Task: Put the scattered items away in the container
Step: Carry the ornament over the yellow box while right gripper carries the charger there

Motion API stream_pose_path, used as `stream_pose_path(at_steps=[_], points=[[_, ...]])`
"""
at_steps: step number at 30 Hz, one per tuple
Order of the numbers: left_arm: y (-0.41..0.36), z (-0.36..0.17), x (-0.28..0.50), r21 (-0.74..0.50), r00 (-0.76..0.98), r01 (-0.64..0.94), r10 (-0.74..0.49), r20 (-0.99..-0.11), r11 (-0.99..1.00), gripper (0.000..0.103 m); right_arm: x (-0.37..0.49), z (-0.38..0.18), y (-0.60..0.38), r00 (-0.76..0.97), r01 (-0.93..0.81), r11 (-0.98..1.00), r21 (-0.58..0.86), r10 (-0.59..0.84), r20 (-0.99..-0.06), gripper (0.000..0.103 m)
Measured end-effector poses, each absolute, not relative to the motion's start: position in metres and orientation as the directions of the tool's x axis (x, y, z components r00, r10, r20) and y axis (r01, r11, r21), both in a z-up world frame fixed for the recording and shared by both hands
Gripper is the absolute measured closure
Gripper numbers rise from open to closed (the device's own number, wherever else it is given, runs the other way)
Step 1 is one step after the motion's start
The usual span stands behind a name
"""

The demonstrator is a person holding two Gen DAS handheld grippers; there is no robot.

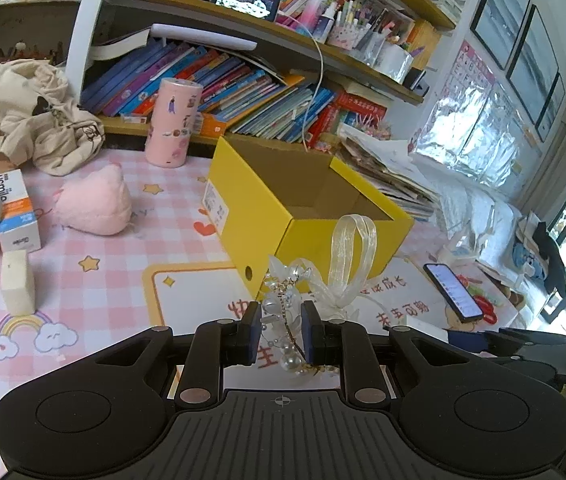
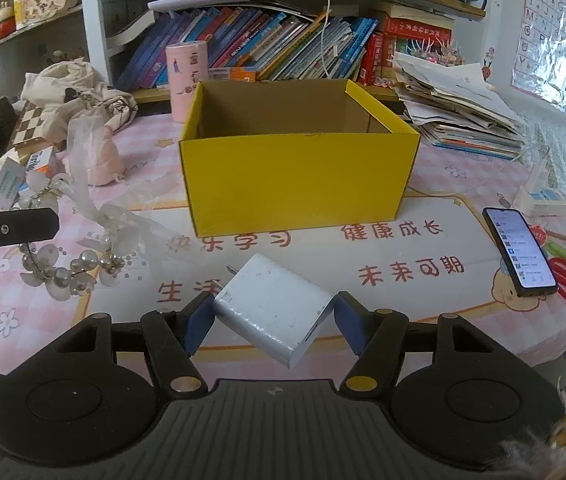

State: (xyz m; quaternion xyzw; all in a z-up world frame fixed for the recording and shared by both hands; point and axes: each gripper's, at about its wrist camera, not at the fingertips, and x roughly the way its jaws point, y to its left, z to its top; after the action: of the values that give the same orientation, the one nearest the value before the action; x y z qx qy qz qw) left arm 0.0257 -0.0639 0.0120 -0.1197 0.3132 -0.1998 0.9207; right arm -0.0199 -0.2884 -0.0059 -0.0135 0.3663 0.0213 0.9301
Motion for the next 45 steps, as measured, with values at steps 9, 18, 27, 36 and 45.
stream_pose_path(at_steps=[9,18,27,36,45], points=[[-0.080,0.012,0.043,-0.345,0.733,0.308,-0.453,-0.508,0.887,0.084,0.006,-0.011,-0.303,0.712,-0.053,0.998,-0.035,0.014,-0.702,0.039],[-0.115,0.025,0.059,-0.280,0.748,0.380,-0.471,-0.468,0.882,0.084,0.032,-0.012,-0.326,0.690,-0.067,0.996,-0.055,0.007,-0.724,0.039],[-0.140,0.039,0.083,-0.259,0.788,0.387,-0.463,-0.405,0.885,0.084,0.059,0.018,-0.348,0.760,-0.140,0.983,-0.117,0.031,-0.650,0.039],[-0.161,0.050,0.113,-0.255,0.844,0.323,-0.399,-0.359,0.911,0.084,0.095,0.051,-0.367,0.830,-0.262,0.950,-0.167,0.134,-0.541,0.039],[-0.177,0.047,0.161,-0.186,0.845,0.231,-0.292,-0.448,0.955,0.084,0.163,0.047,-0.372,0.787,-0.433,0.873,-0.224,0.244,-0.567,0.039]])
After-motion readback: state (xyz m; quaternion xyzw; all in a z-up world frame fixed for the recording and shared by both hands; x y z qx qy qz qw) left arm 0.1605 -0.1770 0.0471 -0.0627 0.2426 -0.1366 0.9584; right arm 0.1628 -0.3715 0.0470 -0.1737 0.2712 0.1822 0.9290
